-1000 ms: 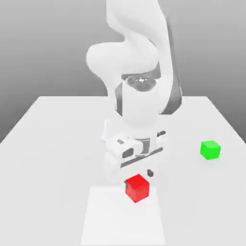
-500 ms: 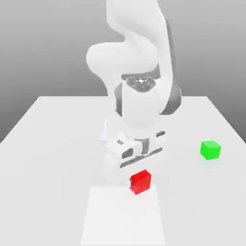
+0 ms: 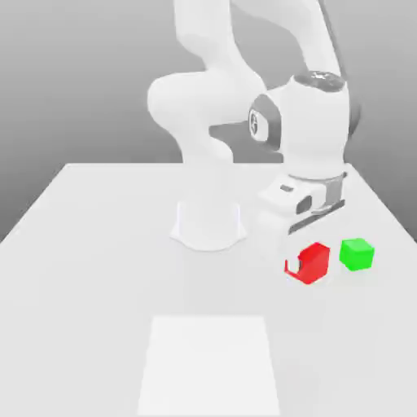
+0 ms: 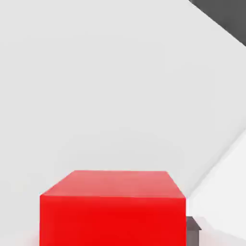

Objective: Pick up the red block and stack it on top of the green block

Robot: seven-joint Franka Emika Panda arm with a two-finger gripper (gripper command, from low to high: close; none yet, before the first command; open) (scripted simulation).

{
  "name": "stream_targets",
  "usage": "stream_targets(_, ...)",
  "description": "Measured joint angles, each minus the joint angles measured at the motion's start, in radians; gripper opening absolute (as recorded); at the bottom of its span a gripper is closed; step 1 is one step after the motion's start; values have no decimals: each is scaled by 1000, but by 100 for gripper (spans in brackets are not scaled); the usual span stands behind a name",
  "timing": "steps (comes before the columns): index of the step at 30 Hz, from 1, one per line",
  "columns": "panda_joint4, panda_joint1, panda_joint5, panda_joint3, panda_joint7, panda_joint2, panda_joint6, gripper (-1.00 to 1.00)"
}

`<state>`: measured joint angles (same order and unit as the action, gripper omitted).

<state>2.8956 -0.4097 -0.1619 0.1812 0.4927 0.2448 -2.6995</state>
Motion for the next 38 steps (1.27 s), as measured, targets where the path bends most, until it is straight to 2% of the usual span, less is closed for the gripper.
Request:
stream_targets(12,-8,-209,-96,206,194,53,54,-100)
stream_targets(21,-5,-348,-112,350,365,4,36,-100)
stream_targets(29,-7,-290,16,396,463,-141,-106,-100)
stream_targets(35,-9,-250,244,369,623,-273,-213,-100)
stream_targets(36,-11,-251,285,357,652,-292,-226,100)
stream_targets(38,-11,-251,285,357,652,-292,-226,100)
